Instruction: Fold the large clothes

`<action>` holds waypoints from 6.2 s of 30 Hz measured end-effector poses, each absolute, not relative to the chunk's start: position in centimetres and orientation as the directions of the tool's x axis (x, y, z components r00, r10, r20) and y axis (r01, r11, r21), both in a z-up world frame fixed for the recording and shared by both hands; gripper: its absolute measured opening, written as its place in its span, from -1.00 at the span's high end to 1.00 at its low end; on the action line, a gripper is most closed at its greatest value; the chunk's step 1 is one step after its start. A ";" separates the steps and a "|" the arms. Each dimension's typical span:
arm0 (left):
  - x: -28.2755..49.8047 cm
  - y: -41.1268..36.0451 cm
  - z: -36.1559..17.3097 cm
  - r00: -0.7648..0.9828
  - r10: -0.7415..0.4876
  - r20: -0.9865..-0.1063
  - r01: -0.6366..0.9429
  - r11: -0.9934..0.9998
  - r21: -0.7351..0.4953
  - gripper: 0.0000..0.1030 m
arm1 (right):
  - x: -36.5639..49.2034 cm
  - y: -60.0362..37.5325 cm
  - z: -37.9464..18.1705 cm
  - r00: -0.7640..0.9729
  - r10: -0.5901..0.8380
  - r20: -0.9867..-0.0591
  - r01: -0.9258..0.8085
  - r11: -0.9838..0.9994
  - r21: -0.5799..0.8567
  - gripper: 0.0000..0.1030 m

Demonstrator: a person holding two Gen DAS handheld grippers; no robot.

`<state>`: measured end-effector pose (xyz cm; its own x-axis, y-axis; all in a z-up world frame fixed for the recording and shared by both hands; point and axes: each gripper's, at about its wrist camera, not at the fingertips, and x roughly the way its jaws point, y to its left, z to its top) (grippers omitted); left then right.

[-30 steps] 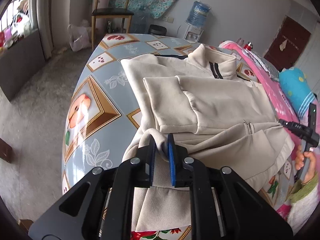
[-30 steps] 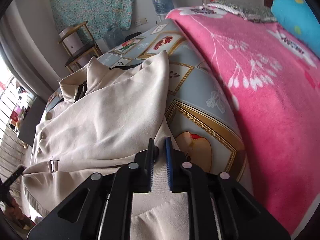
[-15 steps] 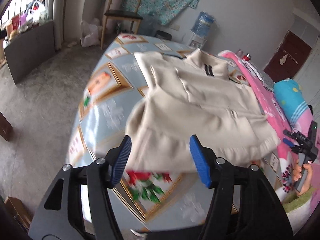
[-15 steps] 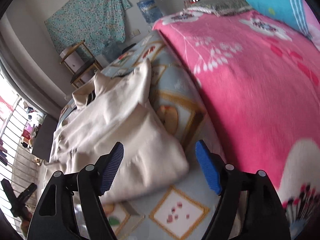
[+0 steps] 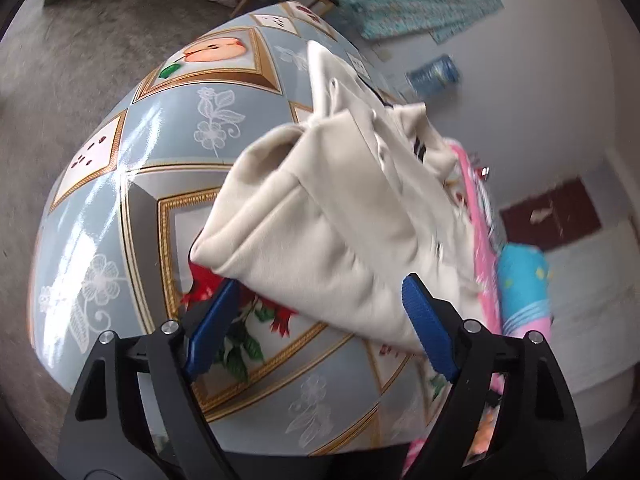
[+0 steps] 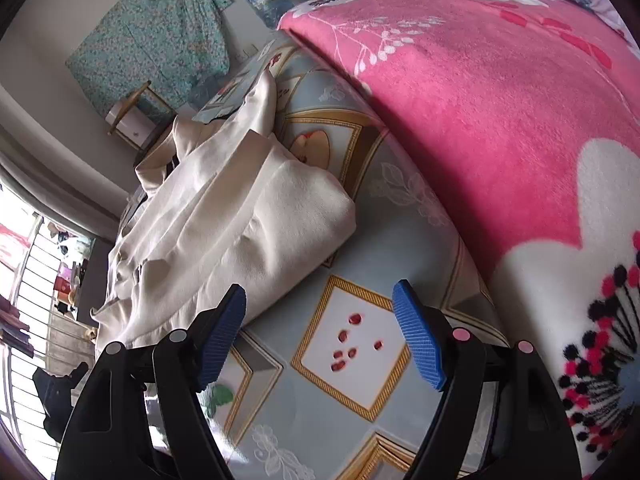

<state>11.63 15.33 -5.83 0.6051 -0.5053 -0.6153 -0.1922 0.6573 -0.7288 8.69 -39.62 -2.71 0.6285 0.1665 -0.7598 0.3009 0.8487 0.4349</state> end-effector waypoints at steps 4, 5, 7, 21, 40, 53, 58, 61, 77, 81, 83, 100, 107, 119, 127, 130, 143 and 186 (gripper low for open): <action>12.4 14.8 -5.5 0.629 -0.458 -0.628 -0.247 0.649 -0.720 -0.55 | 9.9 -39.5 -2.9 0.667 0.119 -0.736 0.331 0.838 0.434 -0.44; 12.5 14.5 -5.4 0.636 -0.437 -0.635 -0.256 0.657 -0.709 -0.55 | 10.3 -39.4 -3.0 0.681 0.092 -0.727 0.346 0.835 0.429 -0.44; 12.6 14.1 -5.2 0.651 -0.397 -0.647 -0.270 0.675 -0.686 -0.53 | 10.8 -39.0 -3.0 0.702 0.039 -0.711 0.372 0.831 0.413 -0.44; 11.9 7.1 -0.9 0.751 -0.009 -0.660 -0.084 0.990 -0.110 0.82 | 12.2 -35.2 0.1 0.728 -0.163 -0.666 0.303 0.948 0.099 0.70; 4.9 13.9 0.8 0.653 -0.094 -0.752 -0.058 0.983 -0.174 0.60 | 3.7 -38.6 -0.4 0.609 -0.004 -0.793 0.283 0.935 0.213 0.32; 3.4 17.9 2.1 0.719 -0.118 -0.685 -0.121 0.949 -0.290 0.34 | 3.8 -33.4 2.1 0.656 0.132 -0.743 0.057 0.973 0.223 -0.20; 5.9 13.7 -0.4 0.650 -0.167 -0.741 0.000 0.976 -0.219 0.25 | 5.5 -27.6 -0.4 0.571 0.205 -0.795 -0.104 0.979 0.178 -0.21; 6.4 14.0 -2.2 0.623 -0.147 -0.769 -0.024 0.978 -0.206 0.31 | 5.8 -26.8 -1.7 0.543 0.173 -0.822 -0.116 0.985 0.131 -0.21; 8.2 12.1 0.8 0.662 -0.190 -0.725 0.058 0.978 -0.203 0.13 | 8.3 -23.8 0.8 0.505 0.350 -0.789 -0.212 0.936 0.279 -0.21; 9.6 7.4 -0.4 0.556 -0.336 -0.760 0.223 0.941 -0.253 -0.12 | 10.0 -20.1 -0.4 0.449 0.389 -0.804 -0.271 0.917 0.292 -0.22; 9.9 5.3 -1.2 0.537 -0.337 -0.773 0.258 0.938 -0.230 -0.12 | 10.8 -19.0 -1.3 0.424 0.360 -0.831 -0.268 0.926 0.264 -0.22; 9.3 2.6 0.9 0.722 -0.161 -0.673 0.268 0.962 0.057 0.99 | 10.3 -17.7 1.7 0.530 0.259 -0.808 -0.259 0.956 0.137 0.89; 11.9 2.1 -0.6 0.722 -0.128 -0.680 0.252 0.964 0.086 0.98 | 13.1 -16.7 -1.9 0.517 0.199 -0.833 -0.241 0.967 0.082 0.89; 12.2 1.7 -3.3 0.686 -0.100 -0.721 0.263 0.958 0.117 0.97 | 11.3 -28.0 1.8 0.616 0.153 -0.772 -0.027 0.985 0.173 0.41; 12.1 1.6 -3.3 0.685 -0.094 -0.722 0.265 0.956 0.128 0.97 | 13.1 -32.7 -0.6 0.540 0.064 -0.839 0.030 0.995 0.096 0.10; 12.1 1.5 -3.3 0.686 -0.089 -0.722 0.267 0.954 0.137 0.97 | 13.7 -32.9 -1.5 0.537 0.053 -0.842 0.022 0.997 0.077 0.10; 11.9 1.4 -3.3 0.692 -0.085 -0.717 0.269 0.952 0.146 0.96 | 12.2 -31.4 1.7 0.648 -0.047 -0.760 0.006 0.998 -0.057 0.89; 11.5 4.4 -3.2 0.677 -0.181 -0.713 0.257 0.966 -0.001 0.91 | 12.9 -13.2 -2.6 0.412 0.374 -0.831 -0.448 0.877 0.173 0.51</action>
<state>11.52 4.44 -3.23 0.6775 -0.1812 -0.7129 0.2573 0.9663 -0.0012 12.95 -13.20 -2.59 0.4118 0.3744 -0.8308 -0.4482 0.8770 0.1731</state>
